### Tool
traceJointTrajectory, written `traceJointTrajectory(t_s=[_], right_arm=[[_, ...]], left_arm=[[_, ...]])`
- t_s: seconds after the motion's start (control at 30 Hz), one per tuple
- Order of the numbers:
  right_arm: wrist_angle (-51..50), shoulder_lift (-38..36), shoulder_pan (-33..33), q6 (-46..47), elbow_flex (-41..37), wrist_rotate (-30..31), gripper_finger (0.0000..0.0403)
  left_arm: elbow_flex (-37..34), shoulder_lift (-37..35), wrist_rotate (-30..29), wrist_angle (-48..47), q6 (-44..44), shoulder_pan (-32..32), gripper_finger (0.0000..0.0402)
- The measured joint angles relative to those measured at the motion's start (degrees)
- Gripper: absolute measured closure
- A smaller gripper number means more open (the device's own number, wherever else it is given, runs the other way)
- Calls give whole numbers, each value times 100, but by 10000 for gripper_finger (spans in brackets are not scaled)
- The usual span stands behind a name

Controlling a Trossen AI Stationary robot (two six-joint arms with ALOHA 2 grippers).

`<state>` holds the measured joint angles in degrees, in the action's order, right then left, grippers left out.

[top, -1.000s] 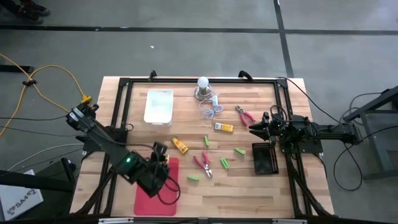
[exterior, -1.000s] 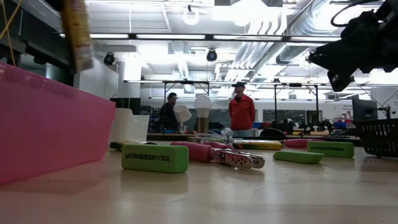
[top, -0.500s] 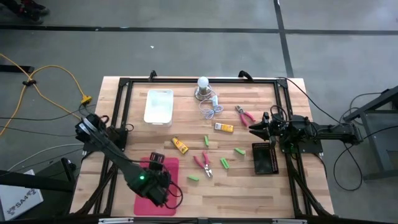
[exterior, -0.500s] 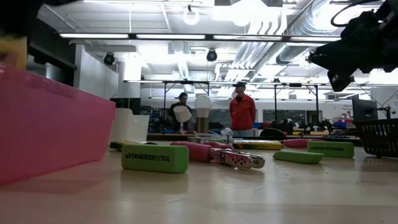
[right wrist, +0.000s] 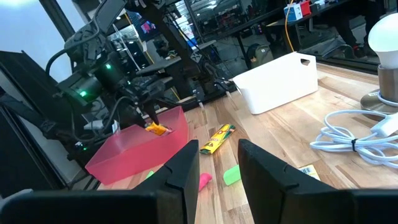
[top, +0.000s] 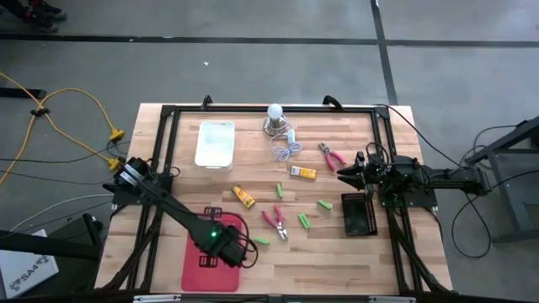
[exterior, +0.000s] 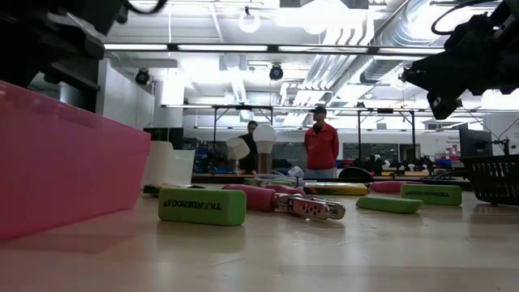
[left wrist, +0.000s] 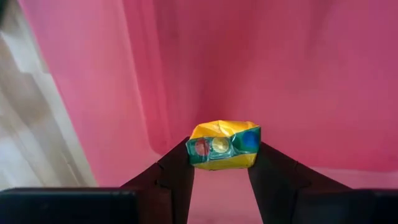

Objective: Pick & Place School Supplies
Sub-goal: Put the top left crayon box into the pink bin

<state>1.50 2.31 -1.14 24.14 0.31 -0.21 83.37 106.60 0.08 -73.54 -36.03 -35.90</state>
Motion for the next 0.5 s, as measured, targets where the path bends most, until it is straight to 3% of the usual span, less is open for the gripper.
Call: traceJointTrajectory(t_s=[0.5], right_arm=[[-1,0,0,0,0,0,302]], left_arm=[[-58,5,41,200,39,57,249]])
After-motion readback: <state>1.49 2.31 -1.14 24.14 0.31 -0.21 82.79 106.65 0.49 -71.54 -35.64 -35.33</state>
